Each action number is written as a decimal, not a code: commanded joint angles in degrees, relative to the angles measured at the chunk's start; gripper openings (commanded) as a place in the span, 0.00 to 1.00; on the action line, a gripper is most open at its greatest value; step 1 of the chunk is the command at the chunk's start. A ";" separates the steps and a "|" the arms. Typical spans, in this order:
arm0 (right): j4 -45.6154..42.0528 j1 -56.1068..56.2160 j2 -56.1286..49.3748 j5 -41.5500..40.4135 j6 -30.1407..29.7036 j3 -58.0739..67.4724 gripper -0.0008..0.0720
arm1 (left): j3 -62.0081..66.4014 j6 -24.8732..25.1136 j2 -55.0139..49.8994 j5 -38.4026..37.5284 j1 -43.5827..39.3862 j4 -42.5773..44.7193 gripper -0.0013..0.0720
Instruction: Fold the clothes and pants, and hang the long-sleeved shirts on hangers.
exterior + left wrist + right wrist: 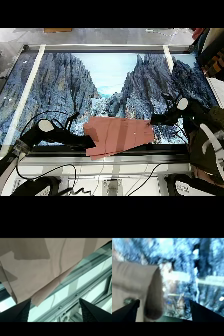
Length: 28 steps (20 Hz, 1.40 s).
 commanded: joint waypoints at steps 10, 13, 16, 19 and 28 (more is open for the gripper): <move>17.46 -8.85 -12.92 15.43 -18.40 5.51 0.95 | -0.02 0.00 -0.02 0.70 -0.04 -0.17 0.97; 16.11 -8.83 -12.92 7.61 -17.84 5.51 0.95 | -0.02 0.00 -0.02 0.70 -0.04 -0.17 0.97; 13.53 -8.85 -13.62 9.22 -16.17 5.07 0.95 | -0.02 0.02 -0.02 0.70 -0.04 -0.15 0.97; 15.87 -8.83 -14.16 10.03 -19.17 1.62 0.95 | -0.02 0.00 -0.02 0.72 -0.04 -0.15 0.97; 33.97 -4.50 -14.16 4.90 -31.54 -4.79 0.92 | -0.02 0.00 -0.02 3.50 -0.04 -0.15 0.97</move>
